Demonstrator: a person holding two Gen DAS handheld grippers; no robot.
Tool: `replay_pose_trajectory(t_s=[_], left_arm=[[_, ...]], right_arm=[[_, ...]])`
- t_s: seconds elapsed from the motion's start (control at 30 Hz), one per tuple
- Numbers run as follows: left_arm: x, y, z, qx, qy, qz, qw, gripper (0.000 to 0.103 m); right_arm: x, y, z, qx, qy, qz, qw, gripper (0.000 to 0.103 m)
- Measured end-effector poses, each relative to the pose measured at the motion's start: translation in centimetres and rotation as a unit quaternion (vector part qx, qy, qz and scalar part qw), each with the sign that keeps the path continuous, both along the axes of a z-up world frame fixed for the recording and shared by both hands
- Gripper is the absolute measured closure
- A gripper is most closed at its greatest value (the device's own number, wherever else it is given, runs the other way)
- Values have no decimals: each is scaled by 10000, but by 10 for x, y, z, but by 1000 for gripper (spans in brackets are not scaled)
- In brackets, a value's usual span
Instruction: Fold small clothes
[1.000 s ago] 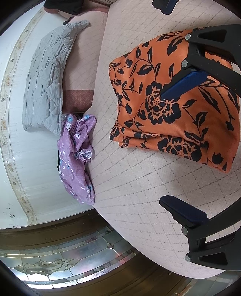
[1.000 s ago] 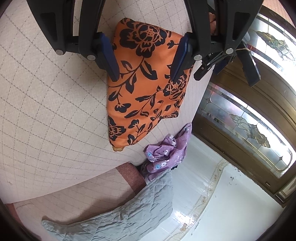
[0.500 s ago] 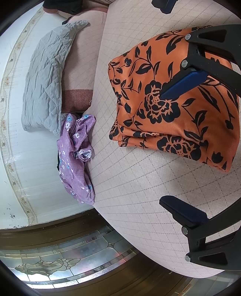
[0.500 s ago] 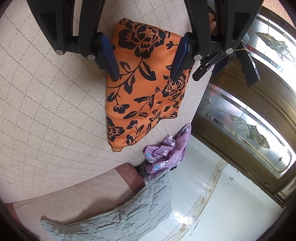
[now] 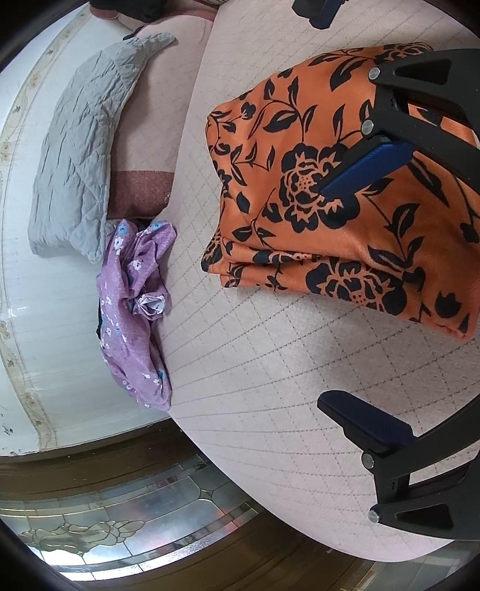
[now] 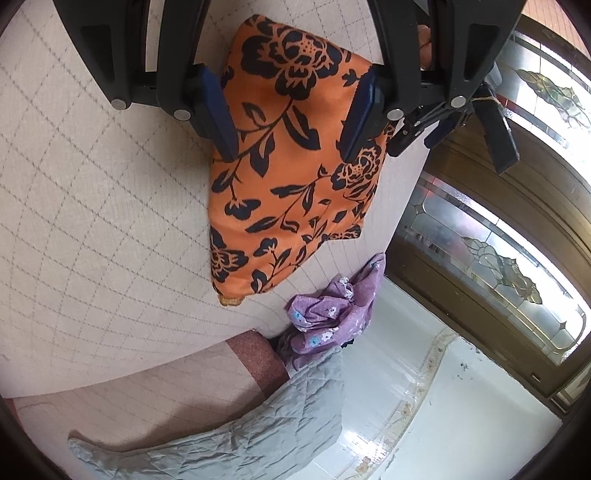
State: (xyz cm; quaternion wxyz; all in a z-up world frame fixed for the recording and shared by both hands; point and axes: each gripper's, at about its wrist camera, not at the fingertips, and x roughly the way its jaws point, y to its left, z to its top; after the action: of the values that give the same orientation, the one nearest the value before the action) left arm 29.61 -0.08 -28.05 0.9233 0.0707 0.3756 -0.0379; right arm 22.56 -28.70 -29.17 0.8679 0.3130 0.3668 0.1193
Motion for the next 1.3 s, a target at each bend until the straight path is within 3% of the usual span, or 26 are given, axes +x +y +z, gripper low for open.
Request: replay_pose_trajectory(t_s=[0.2, 0.33, 0.5, 0.63, 0.73, 0.83, 1.3], left_arm=[[10, -1, -6, 27, 108, 57, 9999, 0], [24, 1, -21, 8, 473, 98, 9988, 0], [42, 24, -23, -910, 1105, 63, 9897, 0], [49, 49, -10, -1453, 1170, 146, 9823, 0], [54, 62, -12, -1548, 1289, 306, 9790, 0], [61, 65, -26, -1734, 1722, 297, 9692, 0], [50, 47, -8, -1023, 1150, 187, 9879, 0]], right_arm=[[11, 0, -3, -8, -71, 93, 9999, 42], [33, 8, -23, 12, 320, 380, 9988, 41], [47, 2, -31, 319, 481, 445, 9973, 41], [42, -23, -25, 600, 269, 90, 9978, 41], [44, -39, -33, 807, 463, -130, 9956, 38], [47, -42, -44, 964, 705, -165, 9927, 37], [48, -34, -49, 846, 733, -176, 9936, 37]])
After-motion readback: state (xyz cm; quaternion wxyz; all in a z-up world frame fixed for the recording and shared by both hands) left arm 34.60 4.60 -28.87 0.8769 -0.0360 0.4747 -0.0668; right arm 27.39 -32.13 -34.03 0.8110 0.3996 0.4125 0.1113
